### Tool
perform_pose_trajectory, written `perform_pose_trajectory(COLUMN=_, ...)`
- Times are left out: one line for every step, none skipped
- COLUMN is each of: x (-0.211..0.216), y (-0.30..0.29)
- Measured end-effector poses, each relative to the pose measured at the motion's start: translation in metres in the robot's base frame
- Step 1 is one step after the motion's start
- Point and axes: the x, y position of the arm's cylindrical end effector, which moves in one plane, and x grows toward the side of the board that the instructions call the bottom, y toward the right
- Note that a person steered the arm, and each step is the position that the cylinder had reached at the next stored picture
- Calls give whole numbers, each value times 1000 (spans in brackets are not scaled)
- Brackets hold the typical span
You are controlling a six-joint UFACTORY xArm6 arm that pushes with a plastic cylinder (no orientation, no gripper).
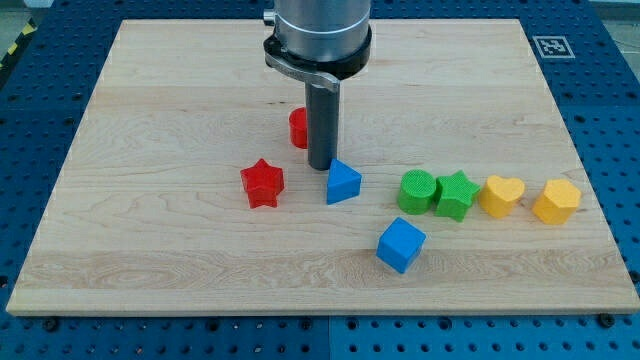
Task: Move the blue triangle left to the blue cube
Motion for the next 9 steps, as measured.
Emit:
perform_pose_trajectory(x=9, y=17)
perform_pose_trajectory(x=27, y=22)
perform_pose_trajectory(x=35, y=23)
perform_pose_trajectory(x=42, y=24)
perform_pose_trajectory(x=58, y=24)
perform_pose_trajectory(x=70, y=24)
perform_pose_trajectory(x=78, y=24)
perform_pose_trajectory(x=78, y=24)
perform_pose_trajectory(x=81, y=24)
